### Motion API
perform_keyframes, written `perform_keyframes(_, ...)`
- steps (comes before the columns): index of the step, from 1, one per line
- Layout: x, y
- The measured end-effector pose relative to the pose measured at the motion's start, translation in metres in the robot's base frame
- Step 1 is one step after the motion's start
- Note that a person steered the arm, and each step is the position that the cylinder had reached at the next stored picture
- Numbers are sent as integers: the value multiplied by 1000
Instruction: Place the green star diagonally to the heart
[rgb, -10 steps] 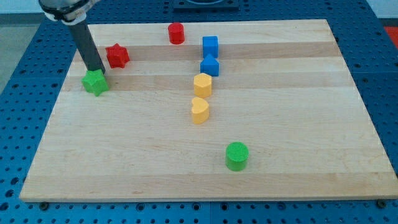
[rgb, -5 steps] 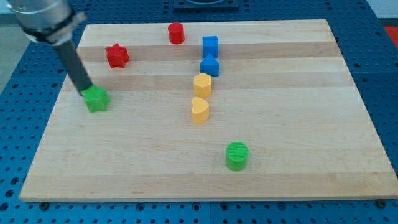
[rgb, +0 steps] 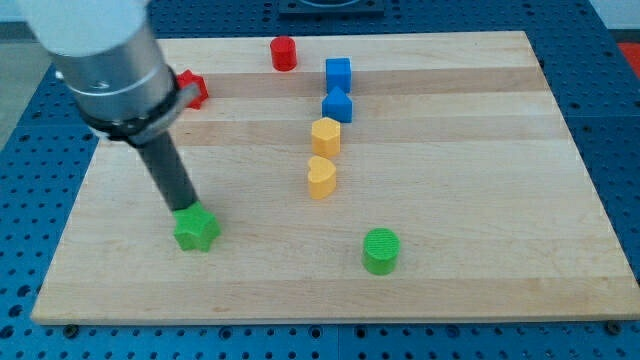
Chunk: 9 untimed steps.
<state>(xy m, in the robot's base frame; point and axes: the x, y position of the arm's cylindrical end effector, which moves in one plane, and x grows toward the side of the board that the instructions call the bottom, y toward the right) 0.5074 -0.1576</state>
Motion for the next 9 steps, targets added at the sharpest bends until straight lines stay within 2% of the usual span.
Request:
perform_keyframes(1,28,-37)
perform_keyframes(2,46,-30)
perform_keyframes(3,39,2)
perform_keyframes(4,17,2)
perform_keyframes(5,3,29)
perform_keyframes(6,17,70)
perform_keyframes(8,21,67)
perform_keyframes(9,37,67)
